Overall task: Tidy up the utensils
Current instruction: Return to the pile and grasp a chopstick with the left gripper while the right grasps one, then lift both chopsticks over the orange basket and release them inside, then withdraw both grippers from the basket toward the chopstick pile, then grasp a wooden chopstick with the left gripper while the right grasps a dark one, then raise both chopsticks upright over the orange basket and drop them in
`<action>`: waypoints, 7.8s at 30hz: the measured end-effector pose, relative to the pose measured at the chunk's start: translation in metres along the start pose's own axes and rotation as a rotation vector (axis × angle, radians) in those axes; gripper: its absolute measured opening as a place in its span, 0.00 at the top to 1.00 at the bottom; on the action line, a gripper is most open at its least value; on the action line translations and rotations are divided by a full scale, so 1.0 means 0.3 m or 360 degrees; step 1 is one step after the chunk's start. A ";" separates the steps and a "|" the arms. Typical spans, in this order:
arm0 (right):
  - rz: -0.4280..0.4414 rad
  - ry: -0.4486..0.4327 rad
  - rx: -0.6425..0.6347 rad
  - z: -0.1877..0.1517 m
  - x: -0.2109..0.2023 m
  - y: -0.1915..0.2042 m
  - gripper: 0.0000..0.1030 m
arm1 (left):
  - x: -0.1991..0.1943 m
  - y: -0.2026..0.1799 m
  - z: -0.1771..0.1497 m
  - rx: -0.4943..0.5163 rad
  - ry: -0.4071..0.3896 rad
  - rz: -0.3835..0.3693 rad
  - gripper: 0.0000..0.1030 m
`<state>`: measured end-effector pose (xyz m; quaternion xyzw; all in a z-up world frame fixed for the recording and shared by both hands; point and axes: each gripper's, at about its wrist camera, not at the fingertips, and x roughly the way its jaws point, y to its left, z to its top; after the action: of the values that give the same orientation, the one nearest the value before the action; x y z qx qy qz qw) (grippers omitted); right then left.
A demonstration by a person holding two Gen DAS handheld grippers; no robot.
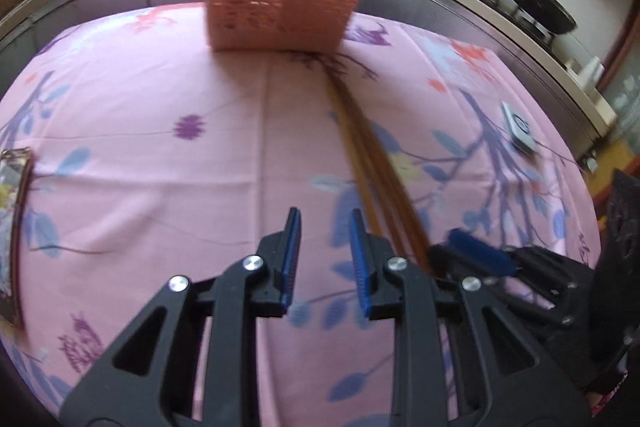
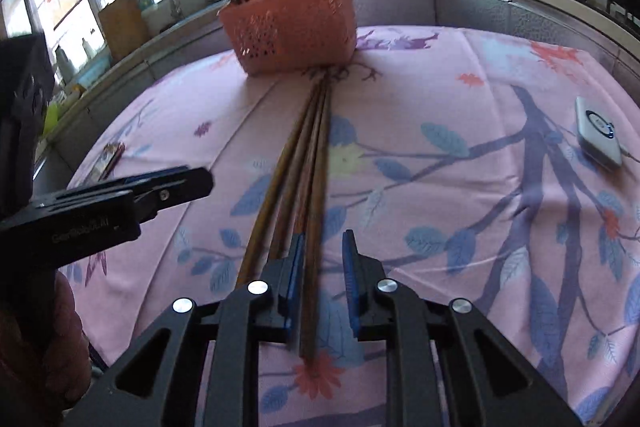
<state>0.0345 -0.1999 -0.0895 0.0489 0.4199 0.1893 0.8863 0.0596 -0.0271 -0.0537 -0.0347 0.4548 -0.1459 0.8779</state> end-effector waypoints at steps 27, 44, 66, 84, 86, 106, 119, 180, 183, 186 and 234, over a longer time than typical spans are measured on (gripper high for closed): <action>-0.0132 -0.0029 -0.0019 0.011 0.010 -0.074 1.00 | 0.133 -0.096 0.044 0.0163 0.0085 0.0143 0.82; -0.0030 0.0185 -0.0008 0.278 0.177 -0.144 1.00 | 0.208 0.034 0.212 0.0207 0.0138 0.0207 0.81; 0.0259 -0.0488 -0.0085 0.464 -0.122 -0.019 1.00 | -0.252 0.138 0.385 0.0121 -0.0491 -0.0024 0.95; 0.0233 -0.0820 -0.0076 0.468 -0.320 0.066 1.00 | -0.347 0.114 0.379 0.0106 -0.0598 0.0236 0.95; 0.0234 -0.0838 -0.0077 0.473 -0.336 0.072 1.00 | -0.359 0.107 0.382 0.0119 -0.0614 0.0251 0.95; 0.0288 -0.0810 -0.0050 0.480 -0.320 0.077 1.00 | -0.379 0.106 0.386 0.0134 -0.0649 0.0274 0.95; 0.0283 -0.0830 -0.0064 0.481 -0.338 0.096 1.00 | -0.431 0.094 0.392 0.0144 -0.0698 0.0212 0.95; 0.0105 -0.0009 0.0005 0.124 0.047 -0.023 1.00 | -0.055 0.067 0.114 -0.0106 -0.0081 -0.0136 0.74; 0.0074 0.0033 -0.0014 0.093 0.075 -0.008 1.00 | -0.010 0.033 0.100 -0.0088 -0.0023 -0.0125 0.74; -0.0043 0.0018 -0.0048 0.085 0.066 -0.013 1.00 | 0.023 -0.004 0.092 -0.0056 0.0014 -0.0094 0.74; 0.0256 -0.0317 -0.0003 0.424 -0.054 -0.103 1.00 | -0.044 -0.005 0.347 0.0159 -0.0245 -0.0075 0.95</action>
<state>0.1312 -0.2252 -0.0036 0.1001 0.3245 0.2543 0.9055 0.1362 -0.0321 0.0176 -0.0125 0.3773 -0.1859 0.9072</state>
